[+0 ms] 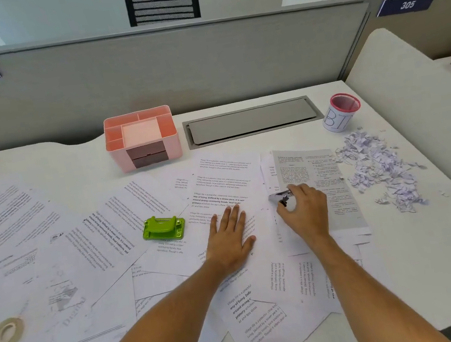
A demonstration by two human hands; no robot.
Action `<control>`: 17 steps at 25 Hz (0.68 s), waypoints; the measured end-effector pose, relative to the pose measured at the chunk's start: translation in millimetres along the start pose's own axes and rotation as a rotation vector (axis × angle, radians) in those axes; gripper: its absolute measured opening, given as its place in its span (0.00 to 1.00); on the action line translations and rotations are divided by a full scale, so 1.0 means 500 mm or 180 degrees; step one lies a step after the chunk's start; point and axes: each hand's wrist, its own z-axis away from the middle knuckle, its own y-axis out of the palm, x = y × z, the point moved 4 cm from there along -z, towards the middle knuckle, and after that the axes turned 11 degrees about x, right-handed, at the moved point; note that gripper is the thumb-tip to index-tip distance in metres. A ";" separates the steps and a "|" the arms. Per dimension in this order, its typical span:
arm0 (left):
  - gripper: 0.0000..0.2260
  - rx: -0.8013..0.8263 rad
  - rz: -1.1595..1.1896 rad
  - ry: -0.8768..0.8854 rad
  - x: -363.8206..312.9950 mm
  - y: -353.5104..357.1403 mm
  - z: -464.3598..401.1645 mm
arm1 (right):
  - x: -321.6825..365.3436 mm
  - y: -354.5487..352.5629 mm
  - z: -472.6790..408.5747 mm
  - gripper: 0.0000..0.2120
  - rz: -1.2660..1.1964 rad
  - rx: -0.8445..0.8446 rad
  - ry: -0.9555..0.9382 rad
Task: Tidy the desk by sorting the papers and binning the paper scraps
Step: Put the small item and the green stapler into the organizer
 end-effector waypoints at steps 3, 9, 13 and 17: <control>0.32 0.0006 0.0022 0.0001 -0.001 -0.002 0.002 | 0.031 0.001 -0.037 0.21 0.0094 -0.0016 -0.0255; 0.32 0.0122 0.0043 -0.0012 -0.002 -0.006 0.003 | 0.084 0.020 -0.088 0.22 0.0162 0.0055 -0.0544; 0.31 0.0213 0.0024 -0.0021 -0.004 -0.007 0.002 | 0.119 0.032 -0.108 0.22 0.0259 0.0034 -0.0663; 0.31 0.0288 0.0064 -0.0010 -0.004 -0.011 0.002 | 0.161 0.043 -0.129 0.22 0.0260 0.0060 -0.0755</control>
